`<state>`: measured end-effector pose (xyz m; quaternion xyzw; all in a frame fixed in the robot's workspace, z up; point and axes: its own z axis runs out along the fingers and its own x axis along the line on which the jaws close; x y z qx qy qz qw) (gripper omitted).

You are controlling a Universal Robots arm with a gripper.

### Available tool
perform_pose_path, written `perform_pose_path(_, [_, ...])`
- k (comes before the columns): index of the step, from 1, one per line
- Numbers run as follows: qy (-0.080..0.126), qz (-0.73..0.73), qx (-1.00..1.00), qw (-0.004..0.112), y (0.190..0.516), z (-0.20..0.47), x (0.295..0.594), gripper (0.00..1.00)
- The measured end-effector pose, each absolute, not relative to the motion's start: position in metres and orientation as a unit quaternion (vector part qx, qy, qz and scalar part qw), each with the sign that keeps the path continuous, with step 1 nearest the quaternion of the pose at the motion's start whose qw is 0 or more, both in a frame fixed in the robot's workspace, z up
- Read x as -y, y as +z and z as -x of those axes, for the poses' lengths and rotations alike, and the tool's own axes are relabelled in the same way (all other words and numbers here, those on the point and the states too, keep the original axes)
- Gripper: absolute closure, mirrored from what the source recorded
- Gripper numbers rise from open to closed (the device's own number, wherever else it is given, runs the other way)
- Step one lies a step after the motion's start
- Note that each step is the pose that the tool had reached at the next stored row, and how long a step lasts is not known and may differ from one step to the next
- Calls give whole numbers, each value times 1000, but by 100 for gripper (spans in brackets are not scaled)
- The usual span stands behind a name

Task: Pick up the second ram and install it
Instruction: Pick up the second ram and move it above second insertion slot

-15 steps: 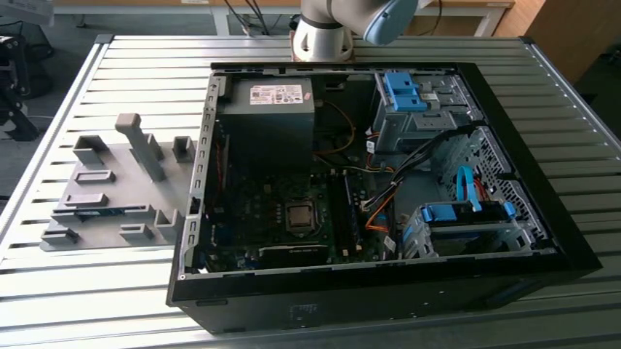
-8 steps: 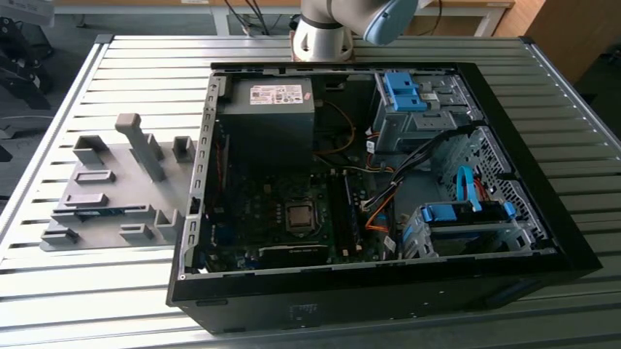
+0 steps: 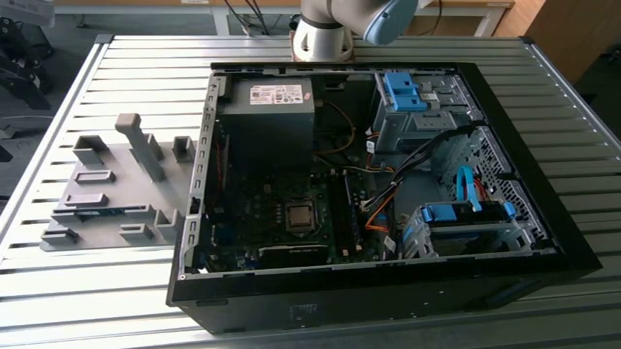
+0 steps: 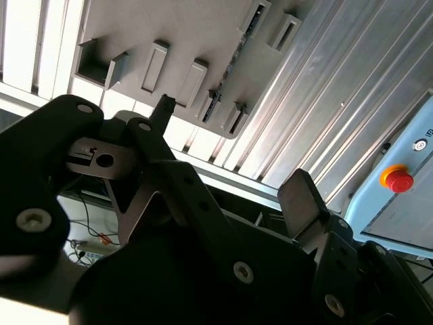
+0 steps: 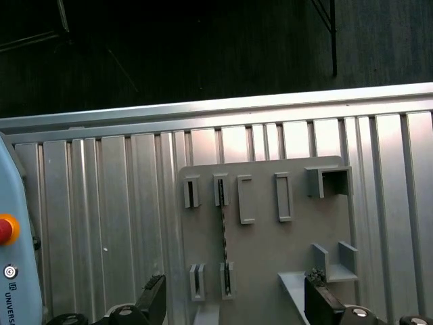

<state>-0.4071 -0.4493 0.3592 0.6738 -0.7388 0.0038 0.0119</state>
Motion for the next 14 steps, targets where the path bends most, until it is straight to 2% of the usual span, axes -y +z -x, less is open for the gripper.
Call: perform_pose_path(14, [4, -674, 739, 12, 349, 407, 450, 12])
